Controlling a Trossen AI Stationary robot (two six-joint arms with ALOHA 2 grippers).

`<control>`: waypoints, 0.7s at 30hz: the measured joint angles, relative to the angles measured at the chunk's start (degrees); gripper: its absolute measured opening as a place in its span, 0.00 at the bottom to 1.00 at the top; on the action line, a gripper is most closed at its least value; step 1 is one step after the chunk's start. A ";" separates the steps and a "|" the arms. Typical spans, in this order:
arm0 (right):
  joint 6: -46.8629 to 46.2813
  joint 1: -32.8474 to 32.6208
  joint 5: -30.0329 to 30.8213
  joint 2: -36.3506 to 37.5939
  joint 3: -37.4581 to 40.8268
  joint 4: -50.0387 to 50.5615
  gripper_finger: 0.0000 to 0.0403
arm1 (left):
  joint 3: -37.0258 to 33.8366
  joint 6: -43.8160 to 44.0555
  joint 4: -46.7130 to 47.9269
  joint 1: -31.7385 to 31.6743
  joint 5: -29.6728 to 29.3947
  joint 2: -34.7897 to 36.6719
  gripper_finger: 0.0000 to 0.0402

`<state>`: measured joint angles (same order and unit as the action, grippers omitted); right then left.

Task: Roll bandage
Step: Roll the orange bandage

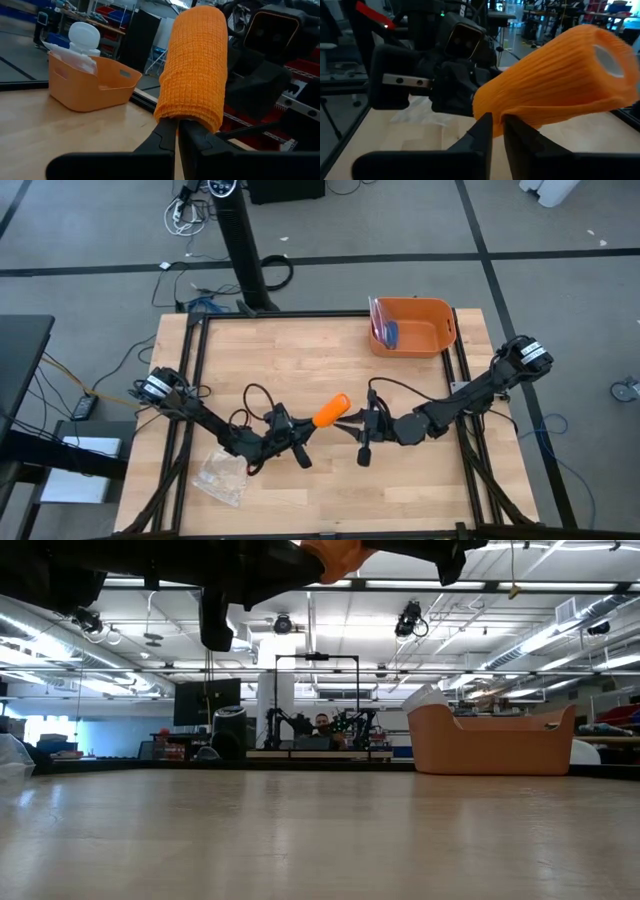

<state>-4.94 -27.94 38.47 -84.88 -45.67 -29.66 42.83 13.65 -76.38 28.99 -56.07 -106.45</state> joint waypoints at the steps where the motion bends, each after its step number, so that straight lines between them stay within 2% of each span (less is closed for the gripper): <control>1: -0.04 0.00 -0.33 0.00 0.00 0.41 0.14 | 0.00 0.00 -0.22 -0.08 0.02 0.00 0.02; 7: -0.14 0.00 -1.22 -0.12 -0.09 3.39 0.21 | 0.00 -0.75 -2.49 -0.17 0.73 -0.02 0.02; 17: 0.08 -1.91 -0.72 0.11 -0.08 4.17 0.20 | 0.02 -3.09 -2.82 0.00 1.56 0.00 0.02; 21: 0.03 -4.90 1.53 3.59 -0.05 8.38 0.22 | -0.01 -4.96 -2.87 1.10 1.71 0.00 0.02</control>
<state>-4.91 -32.84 40.00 -81.29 -45.71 -21.28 42.81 8.69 -79.25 30.09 -54.37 -106.45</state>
